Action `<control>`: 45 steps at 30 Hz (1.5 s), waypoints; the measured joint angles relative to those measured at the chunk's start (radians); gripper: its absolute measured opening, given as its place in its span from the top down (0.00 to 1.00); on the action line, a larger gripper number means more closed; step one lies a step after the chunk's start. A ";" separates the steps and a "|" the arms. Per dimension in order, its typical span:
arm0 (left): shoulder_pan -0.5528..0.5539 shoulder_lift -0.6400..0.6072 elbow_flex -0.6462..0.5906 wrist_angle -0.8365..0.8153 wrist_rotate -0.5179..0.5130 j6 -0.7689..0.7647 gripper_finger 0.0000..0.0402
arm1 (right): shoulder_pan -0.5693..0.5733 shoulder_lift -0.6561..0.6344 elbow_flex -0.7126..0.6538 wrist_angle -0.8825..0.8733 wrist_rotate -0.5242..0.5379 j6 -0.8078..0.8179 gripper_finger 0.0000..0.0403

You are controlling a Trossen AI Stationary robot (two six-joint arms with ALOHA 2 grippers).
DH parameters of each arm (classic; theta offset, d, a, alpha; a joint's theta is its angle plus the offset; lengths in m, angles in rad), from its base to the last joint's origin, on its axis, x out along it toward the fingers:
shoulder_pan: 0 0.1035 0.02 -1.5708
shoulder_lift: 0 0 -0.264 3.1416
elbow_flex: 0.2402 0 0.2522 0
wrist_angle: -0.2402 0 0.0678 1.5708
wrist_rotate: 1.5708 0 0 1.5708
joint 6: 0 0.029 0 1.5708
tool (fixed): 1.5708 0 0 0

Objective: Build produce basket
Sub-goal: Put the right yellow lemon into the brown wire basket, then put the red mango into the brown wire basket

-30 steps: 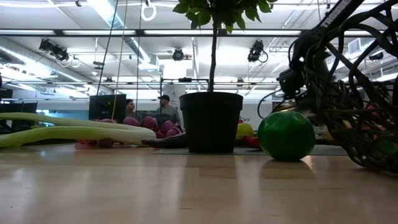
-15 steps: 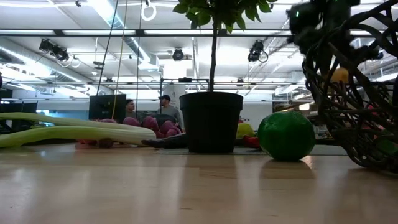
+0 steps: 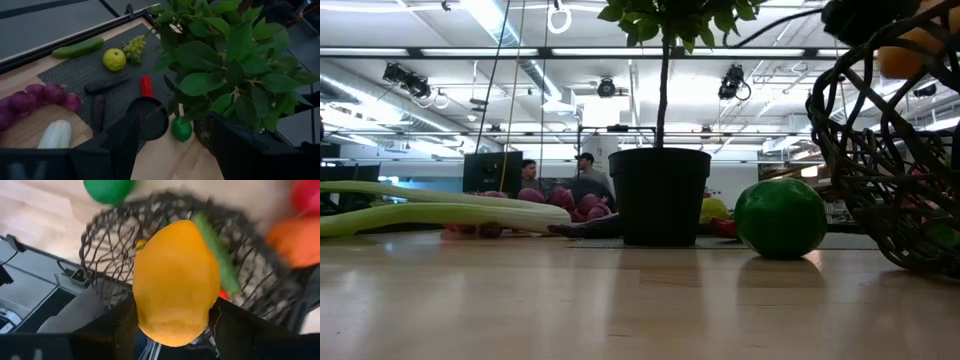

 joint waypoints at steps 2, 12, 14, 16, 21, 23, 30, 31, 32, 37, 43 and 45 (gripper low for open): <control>-0.008 0.000 0.000 0.000 0.020 0.000 0.42 | 0.074 0.015 0.000 0.039 0.033 0.085 0.45; -0.089 0.000 0.000 0.000 0.098 0.071 0.42 | 0.309 0.091 0.000 0.081 0.158 0.295 0.28; -0.099 0.000 0.000 0.000 0.098 0.070 0.42 | 0.334 0.101 0.000 0.079 0.182 0.312 0.23; -0.109 0.000 0.000 0.000 0.096 0.063 0.42 | 0.351 0.106 0.000 0.061 0.219 0.316 0.19; -0.126 0.000 0.000 0.001 0.095 0.062 0.42 | 0.334 0.083 0.000 -0.061 0.321 0.315 0.09; -0.126 0.000 0.000 0.001 0.086 0.043 0.42 | 0.315 0.062 0.000 -0.128 0.353 0.313 0.06; -0.100 0.000 0.000 0.012 0.044 0.013 0.42 | 0.198 -0.002 -0.004 -0.337 0.436 0.224 0.01; -0.095 0.000 0.000 0.012 0.042 0.013 0.42 | 0.175 -0.013 -0.010 -0.326 0.440 0.193 0.02; -0.090 0.000 0.000 0.012 0.042 0.009 0.42 | 0.154 -0.018 -0.015 -0.326 0.441 0.165 0.02; -0.076 0.000 0.000 0.011 0.038 -0.042 0.42 | 0.041 -0.020 -0.073 -0.318 0.439 0.015 0.05; -0.077 0.000 0.000 0.011 0.039 -0.075 0.42 | -0.086 -0.020 -0.207 -0.213 0.373 -0.135 0.08; -0.077 0.000 0.000 0.011 0.039 -0.086 0.42 | -0.116 -0.019 -0.255 -0.158 0.344 -0.194 0.08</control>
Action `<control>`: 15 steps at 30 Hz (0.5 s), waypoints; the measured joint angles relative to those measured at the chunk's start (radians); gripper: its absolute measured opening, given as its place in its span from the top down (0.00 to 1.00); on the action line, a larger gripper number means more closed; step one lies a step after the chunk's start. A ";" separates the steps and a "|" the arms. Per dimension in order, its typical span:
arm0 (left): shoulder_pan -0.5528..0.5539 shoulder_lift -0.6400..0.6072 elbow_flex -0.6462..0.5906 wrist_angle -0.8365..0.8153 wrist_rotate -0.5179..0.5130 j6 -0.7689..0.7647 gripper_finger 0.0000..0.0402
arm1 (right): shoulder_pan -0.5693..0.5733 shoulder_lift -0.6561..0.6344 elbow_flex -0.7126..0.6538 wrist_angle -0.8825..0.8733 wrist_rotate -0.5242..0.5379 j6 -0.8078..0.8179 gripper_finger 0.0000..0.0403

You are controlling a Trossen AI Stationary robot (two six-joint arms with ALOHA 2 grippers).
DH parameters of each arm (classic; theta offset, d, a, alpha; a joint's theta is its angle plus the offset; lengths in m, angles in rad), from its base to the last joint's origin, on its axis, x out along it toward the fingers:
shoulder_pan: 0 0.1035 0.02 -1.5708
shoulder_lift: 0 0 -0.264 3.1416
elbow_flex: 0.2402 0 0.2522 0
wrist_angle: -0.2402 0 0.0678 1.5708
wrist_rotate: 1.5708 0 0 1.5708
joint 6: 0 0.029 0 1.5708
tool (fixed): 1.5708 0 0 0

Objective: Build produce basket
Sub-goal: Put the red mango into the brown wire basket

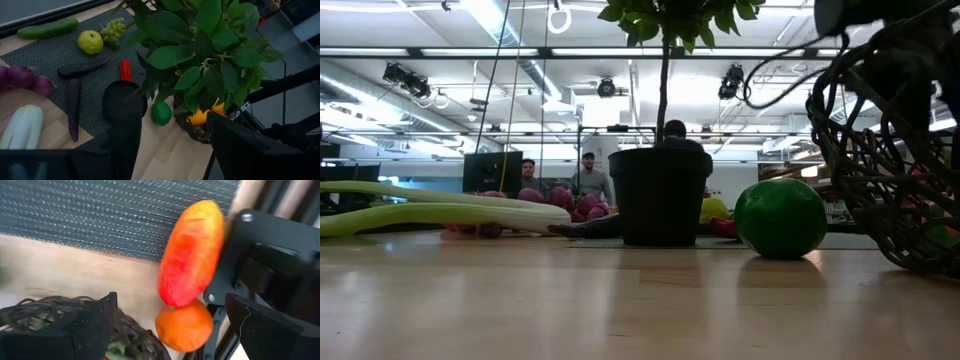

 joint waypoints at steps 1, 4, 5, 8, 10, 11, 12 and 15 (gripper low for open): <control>0.000 0.000 0.000 0.000 0.000 -0.001 0.42 | -0.013 0.000 -0.023 0.021 -0.012 -0.024 0.08; 0.000 0.000 0.000 0.000 0.000 -0.011 0.42 | -0.044 0.000 -0.078 0.049 -0.029 -0.063 0.08; 0.000 0.000 0.000 -0.001 0.000 -0.013 0.42 | -0.053 0.000 -0.093 0.055 -0.030 -0.070 0.08; -0.010 0.000 0.000 -0.001 0.000 -0.013 0.42 | -0.079 0.001 -0.114 0.058 -0.040 -0.062 0.09; -0.016 0.000 0.000 -0.001 0.000 -0.013 0.42 | -0.093 0.004 -0.108 0.072 -0.031 -0.064 0.10; -0.020 0.000 0.000 -0.002 0.000 -0.013 0.42 | -0.100 0.004 -0.108 0.076 -0.027 -0.064 0.11; -0.022 0.000 0.000 -0.002 0.000 -0.013 0.42 | -0.108 0.004 -0.108 0.076 -0.026 -0.064 0.11; -0.027 0.007 0.000 -0.002 0.000 -0.013 0.42 | -0.125 0.004 -0.108 0.079 -0.021 -0.059 0.13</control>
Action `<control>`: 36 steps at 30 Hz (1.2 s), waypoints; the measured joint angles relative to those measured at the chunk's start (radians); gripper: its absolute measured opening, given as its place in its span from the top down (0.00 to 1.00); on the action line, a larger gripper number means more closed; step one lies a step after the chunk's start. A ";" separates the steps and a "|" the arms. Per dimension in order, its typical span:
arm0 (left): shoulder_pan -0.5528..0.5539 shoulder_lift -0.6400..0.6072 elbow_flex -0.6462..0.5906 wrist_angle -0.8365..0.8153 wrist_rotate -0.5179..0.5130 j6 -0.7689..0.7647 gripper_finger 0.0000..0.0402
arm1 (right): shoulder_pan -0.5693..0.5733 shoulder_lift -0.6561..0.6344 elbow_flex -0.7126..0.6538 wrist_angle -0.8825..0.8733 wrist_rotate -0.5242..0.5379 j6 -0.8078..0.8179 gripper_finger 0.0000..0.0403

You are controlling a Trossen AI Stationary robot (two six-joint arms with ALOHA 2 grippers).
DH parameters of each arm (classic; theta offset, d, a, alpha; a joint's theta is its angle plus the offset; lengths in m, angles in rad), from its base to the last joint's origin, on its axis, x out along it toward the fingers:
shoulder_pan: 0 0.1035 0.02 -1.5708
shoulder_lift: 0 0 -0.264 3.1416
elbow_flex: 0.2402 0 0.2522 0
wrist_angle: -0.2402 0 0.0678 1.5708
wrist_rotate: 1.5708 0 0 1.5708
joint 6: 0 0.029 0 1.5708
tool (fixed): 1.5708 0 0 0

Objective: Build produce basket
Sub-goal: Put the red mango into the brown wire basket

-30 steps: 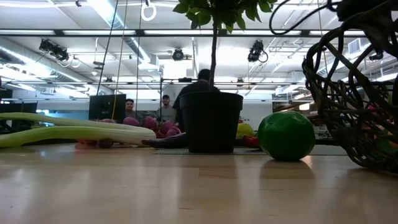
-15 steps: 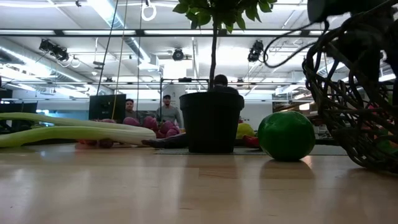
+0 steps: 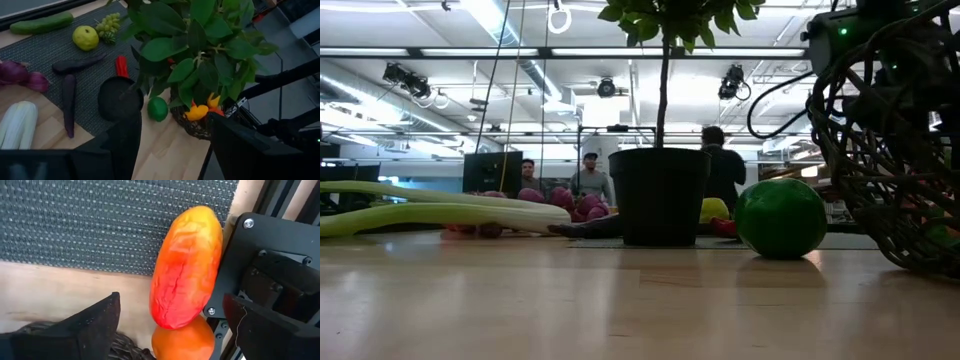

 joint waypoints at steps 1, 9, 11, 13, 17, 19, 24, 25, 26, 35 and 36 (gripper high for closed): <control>0.000 0.002 -0.001 -0.001 0.000 0.000 0.42 | -0.003 0.000 0.000 0.000 0.003 0.000 0.13; 0.000 0.020 -0.001 0.000 0.008 0.000 0.42 | -0.032 0.051 0.001 0.024 -0.033 -0.038 0.13; -0.002 0.022 -0.001 0.000 0.022 0.002 0.42 | -0.036 0.088 0.001 0.030 -0.046 -0.063 0.13; -0.010 0.022 -0.001 0.000 0.028 0.002 0.42 | -0.036 0.128 0.001 0.024 -0.051 -0.086 0.13; -0.034 0.021 -0.001 0.000 0.030 0.001 0.42 | -0.045 0.200 0.001 0.009 -0.069 -0.128 0.13; -0.049 0.021 -0.001 0.000 0.030 0.001 0.42 | -0.049 0.227 0.001 0.009 -0.077 -0.140 0.13; -0.092 0.021 -0.001 0.000 0.030 0.000 0.42 | -0.054 0.275 0.001 0.008 -0.061 -0.112 0.13; -0.100 0.021 -0.001 0.000 0.030 0.001 0.42 | -0.054 0.281 0.001 0.006 -0.055 -0.097 0.13; -0.106 0.021 -0.001 0.000 0.031 0.001 0.42 | -0.054 0.288 0.001 0.004 -0.046 -0.086 0.13; -0.144 0.021 -0.001 -0.030 0.031 0.007 0.42 | -0.060 0.353 0.001 0.038 -0.058 -0.063 0.13; -0.146 0.021 -0.001 -0.037 0.031 0.007 0.42 | -0.060 0.365 0.001 0.042 -0.059 -0.063 0.13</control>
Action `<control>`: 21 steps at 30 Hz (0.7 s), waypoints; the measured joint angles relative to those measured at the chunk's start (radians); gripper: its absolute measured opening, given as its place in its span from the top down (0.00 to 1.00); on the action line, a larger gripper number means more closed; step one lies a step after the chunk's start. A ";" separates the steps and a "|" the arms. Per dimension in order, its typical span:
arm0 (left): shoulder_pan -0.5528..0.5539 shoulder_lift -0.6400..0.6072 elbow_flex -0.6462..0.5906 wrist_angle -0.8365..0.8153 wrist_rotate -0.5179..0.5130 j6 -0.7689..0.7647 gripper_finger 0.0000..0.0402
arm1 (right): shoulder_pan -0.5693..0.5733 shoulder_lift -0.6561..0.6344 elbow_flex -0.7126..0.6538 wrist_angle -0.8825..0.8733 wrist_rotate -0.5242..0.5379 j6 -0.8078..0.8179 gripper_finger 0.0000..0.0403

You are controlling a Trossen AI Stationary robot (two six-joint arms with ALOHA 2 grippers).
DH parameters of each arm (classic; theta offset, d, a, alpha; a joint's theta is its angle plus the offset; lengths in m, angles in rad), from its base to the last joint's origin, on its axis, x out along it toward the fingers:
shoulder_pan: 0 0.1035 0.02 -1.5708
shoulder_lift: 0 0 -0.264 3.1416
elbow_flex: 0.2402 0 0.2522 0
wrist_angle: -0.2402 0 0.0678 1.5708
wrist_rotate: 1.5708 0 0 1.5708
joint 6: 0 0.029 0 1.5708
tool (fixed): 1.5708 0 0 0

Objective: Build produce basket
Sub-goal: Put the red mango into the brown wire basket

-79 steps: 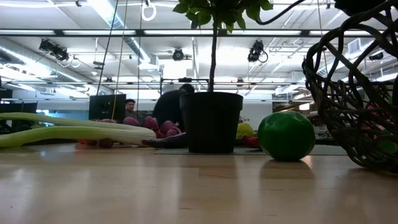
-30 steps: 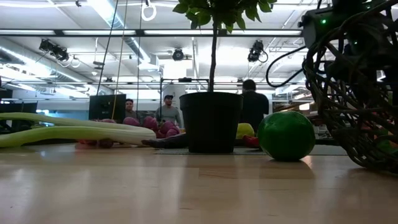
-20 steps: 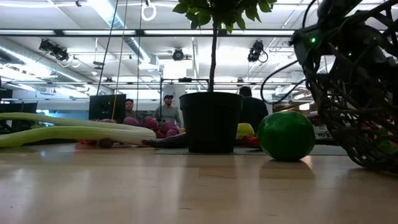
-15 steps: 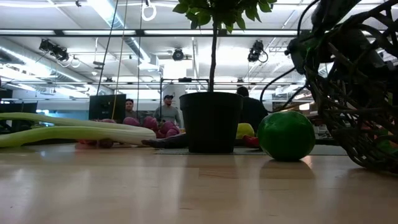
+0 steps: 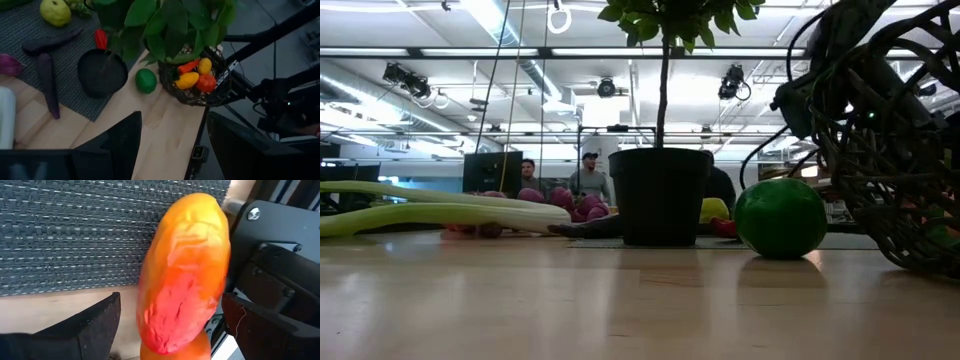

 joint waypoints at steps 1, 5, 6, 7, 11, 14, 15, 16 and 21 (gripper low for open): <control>-0.003 0.000 0.000 -0.004 0.000 0.000 0.42 | 0.000 0.011 0.000 -0.002 0.001 0.000 0.13; -0.004 0.000 0.000 -0.003 0.000 -0.003 0.42 | 0.000 0.053 -0.012 0.008 0.002 0.001 0.13; -0.004 0.000 0.000 -0.003 0.001 -0.003 0.42 | 0.000 0.065 -0.013 0.010 0.000 0.001 0.13; -0.004 0.000 0.000 -0.003 0.000 -0.003 0.42 | 0.000 0.075 -0.014 0.017 -0.002 0.000 0.14; -0.004 0.000 0.000 -0.003 0.002 -0.004 0.42 | 0.000 0.094 -0.015 0.037 -0.005 -0.022 0.14; -0.004 0.000 0.000 -0.003 0.003 -0.003 0.42 | 0.000 0.091 -0.015 0.040 -0.004 -0.023 0.16; -0.004 0.000 0.000 -0.003 0.003 -0.002 0.42 | 0.000 0.090 -0.015 0.040 -0.005 -0.025 0.19; -0.004 0.000 0.000 -0.002 0.003 -0.002 0.42 | 0.000 0.090 -0.015 0.042 -0.008 -0.030 0.22; -0.002 0.000 0.000 -0.003 0.003 0.001 0.42 | 0.002 0.090 0.000 0.068 -0.044 -0.057 0.40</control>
